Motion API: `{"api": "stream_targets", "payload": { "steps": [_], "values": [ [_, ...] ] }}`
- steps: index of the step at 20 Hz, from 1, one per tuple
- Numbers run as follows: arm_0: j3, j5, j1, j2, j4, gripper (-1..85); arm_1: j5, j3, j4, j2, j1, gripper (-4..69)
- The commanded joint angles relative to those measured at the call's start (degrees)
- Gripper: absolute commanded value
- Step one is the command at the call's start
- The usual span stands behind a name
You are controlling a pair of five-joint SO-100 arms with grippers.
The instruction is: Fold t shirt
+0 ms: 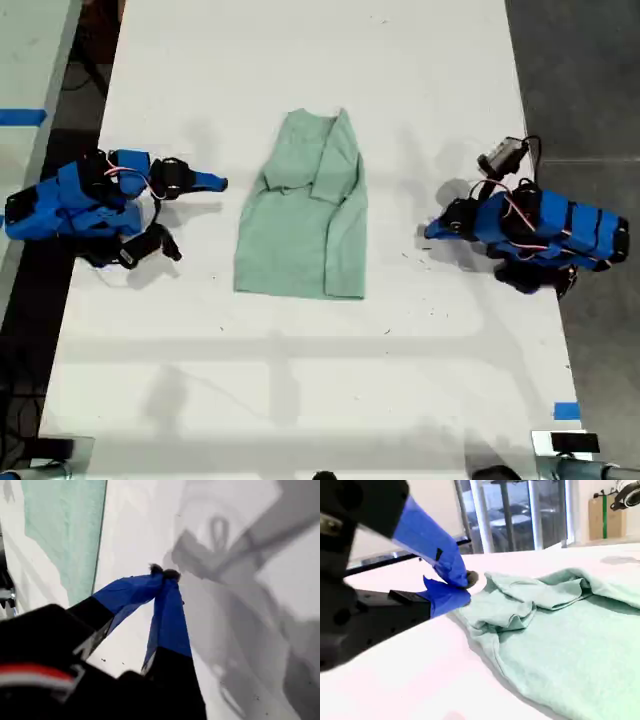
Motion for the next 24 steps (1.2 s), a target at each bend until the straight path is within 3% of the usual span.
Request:
{"api": "stream_targets", "payload": {
  "steps": [1,7,10,13,16,17,20,24],
  "values": [
    [-4.83,-11.51,5.45,-9.14,3.6,-0.1,0.18,2.37,0.53,0.7,0.7,-0.4],
    [-20.83,-10.02,5.45,-23.29,10.37,-0.1,0.09,2.37,0.53,0.7,0.88,-0.4],
    [-29.53,-11.25,10.46,-44.82,10.72,-0.1,0.18,2.37,0.53,0.7,0.79,-0.4],
    [-32.87,-18.46,16.61,-59.24,10.55,-0.1,0.18,2.37,0.53,0.7,0.88,-0.4],
    [-43.51,-17.58,18.02,-80.24,9.58,-0.1,0.09,2.37,0.53,0.7,0.79,-0.4],
    [-48.08,-16.87,18.72,-86.66,9.05,0.7,0.09,2.37,0.53,0.7,0.79,-0.4],
    [-55.46,-16.26,21.09,-96.33,6.15,15.3,0.09,2.37,0.53,0.7,0.79,-0.4],
    [-56.34,-15.38,20.83,-98.79,5.1,16.4,0.0,2.37,0.53,0.7,0.7,-0.4]
  ]
}}
